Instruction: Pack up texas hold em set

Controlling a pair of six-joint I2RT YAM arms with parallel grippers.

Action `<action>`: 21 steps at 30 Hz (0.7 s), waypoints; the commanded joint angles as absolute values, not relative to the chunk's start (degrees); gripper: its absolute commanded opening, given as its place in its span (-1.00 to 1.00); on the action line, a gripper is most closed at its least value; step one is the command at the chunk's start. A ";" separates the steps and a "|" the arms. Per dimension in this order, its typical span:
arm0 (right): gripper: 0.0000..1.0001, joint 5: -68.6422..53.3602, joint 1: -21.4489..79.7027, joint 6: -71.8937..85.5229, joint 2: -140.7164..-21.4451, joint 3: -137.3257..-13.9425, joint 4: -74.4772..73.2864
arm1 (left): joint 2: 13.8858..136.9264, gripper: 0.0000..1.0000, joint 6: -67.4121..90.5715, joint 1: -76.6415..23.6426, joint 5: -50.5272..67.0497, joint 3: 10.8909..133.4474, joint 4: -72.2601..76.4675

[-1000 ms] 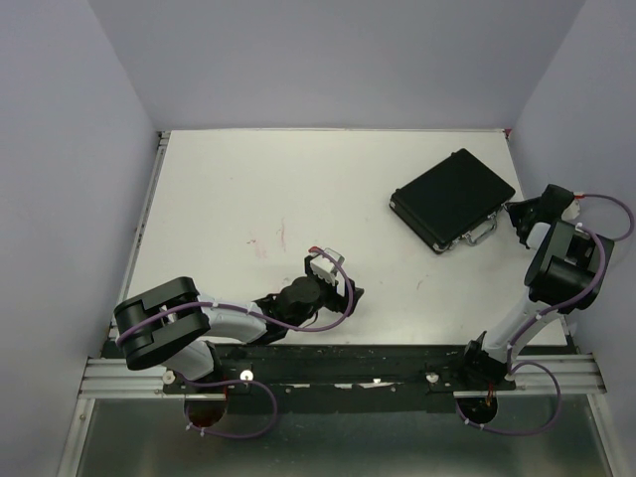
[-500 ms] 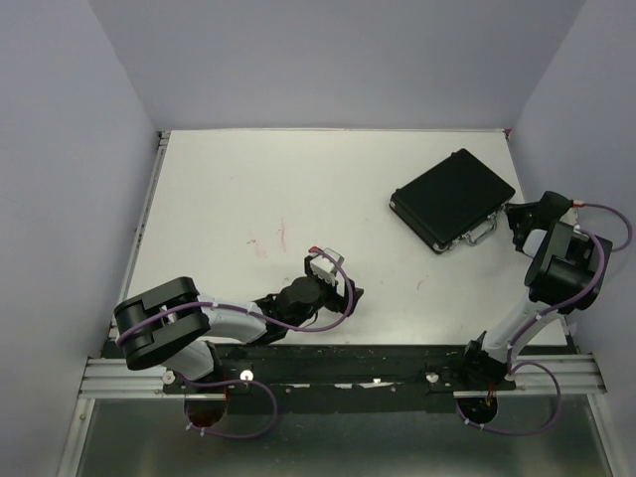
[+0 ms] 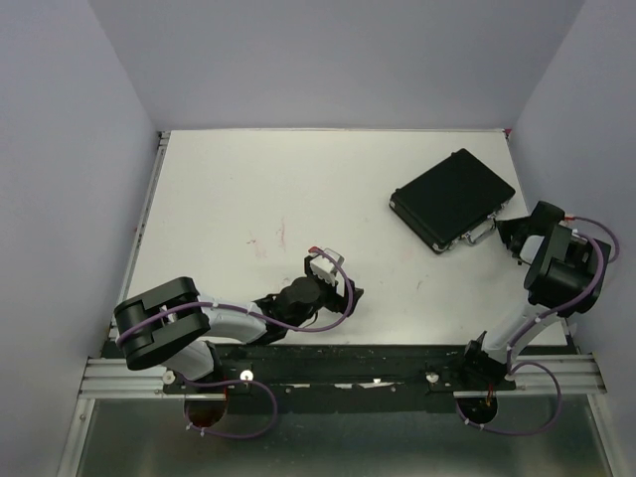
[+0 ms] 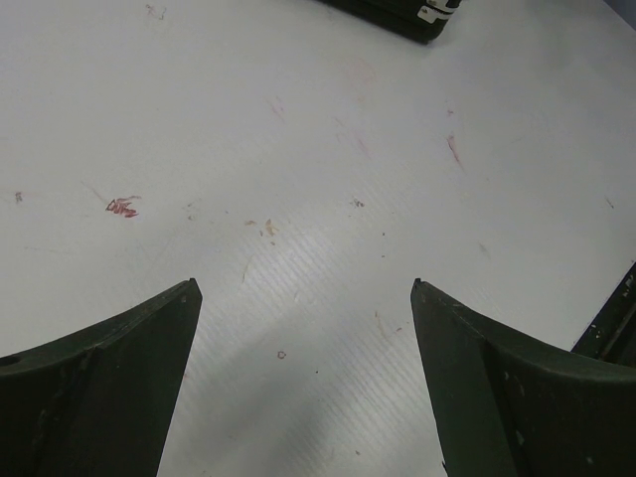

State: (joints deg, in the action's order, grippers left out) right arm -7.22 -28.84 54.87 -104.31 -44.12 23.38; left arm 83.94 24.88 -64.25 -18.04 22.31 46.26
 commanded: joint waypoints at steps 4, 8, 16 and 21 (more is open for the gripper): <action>-0.57 -3.96 -28.65 47.21 -96.43 -42.98 13.63 | 83.32 0.89 24.70 -64.51 -19.16 21.71 48.16; -0.53 -2.72 -28.57 42.47 -90.54 -42.98 12.04 | 83.41 0.89 24.70 -64.60 -19.07 21.71 48.08; -0.38 -3.51 -28.56 35.25 -81.13 -44.30 7.30 | 81.22 0.90 25.75 -63.90 -18.98 21.62 46.15; -0.25 -6.15 -28.13 32.53 -76.39 -45.26 4.40 | 75.25 0.93 28.56 -58.03 -15.57 21.61 39.14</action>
